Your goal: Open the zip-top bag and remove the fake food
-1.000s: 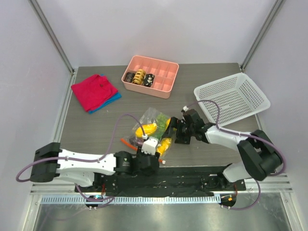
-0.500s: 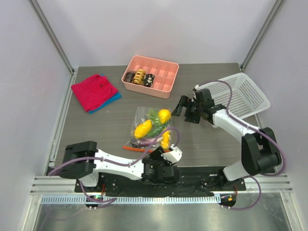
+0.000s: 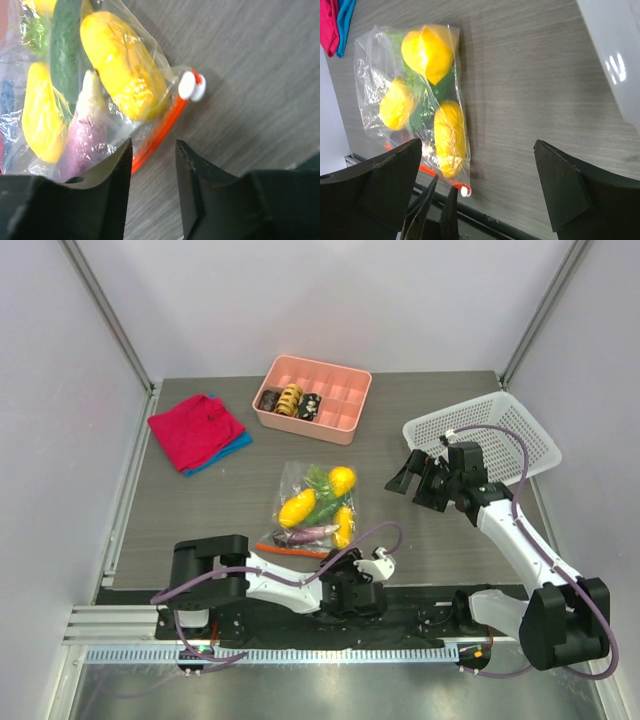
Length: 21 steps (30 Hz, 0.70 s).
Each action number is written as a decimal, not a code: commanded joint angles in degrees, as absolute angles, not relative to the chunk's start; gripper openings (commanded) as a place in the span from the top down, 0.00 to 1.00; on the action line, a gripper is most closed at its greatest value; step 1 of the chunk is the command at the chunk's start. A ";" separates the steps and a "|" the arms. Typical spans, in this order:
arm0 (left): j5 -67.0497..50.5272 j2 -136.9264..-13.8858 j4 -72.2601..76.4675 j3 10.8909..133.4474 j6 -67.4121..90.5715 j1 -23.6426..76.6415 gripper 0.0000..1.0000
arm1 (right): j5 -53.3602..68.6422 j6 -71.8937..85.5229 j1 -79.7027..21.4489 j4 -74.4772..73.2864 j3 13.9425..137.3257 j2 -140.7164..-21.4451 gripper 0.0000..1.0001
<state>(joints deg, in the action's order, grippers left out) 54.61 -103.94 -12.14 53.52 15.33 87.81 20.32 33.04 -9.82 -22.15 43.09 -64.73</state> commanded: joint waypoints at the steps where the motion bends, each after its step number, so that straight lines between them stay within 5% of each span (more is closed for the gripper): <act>1: 60.64 -106.69 -2.21 55.28 12.75 86.31 0.68 | 22.50 31.91 -9.85 -23.20 42.63 -59.95 0.00; 2: 62.38 -107.31 -1.76 55.63 12.48 86.05 0.83 | 22.15 31.64 -9.84 -23.55 42.63 -59.59 0.00; 5: 64.42 -108.46 -2.19 57.47 12.57 85.69 1.00 | 21.09 30.68 -9.67 -24.87 42.80 -59.06 0.01; 12: 58.55 -99.51 -5.88 57.66 13.71 84.03 1.00 | 20.04 28.83 -9.49 -26.80 42.89 -57.83 0.00; 21: 27.27 -78.95 -21.51 60.38 22.41 71.73 1.00 | 25.46 26.98 -8.79 -22.61 41.67 -58.46 0.00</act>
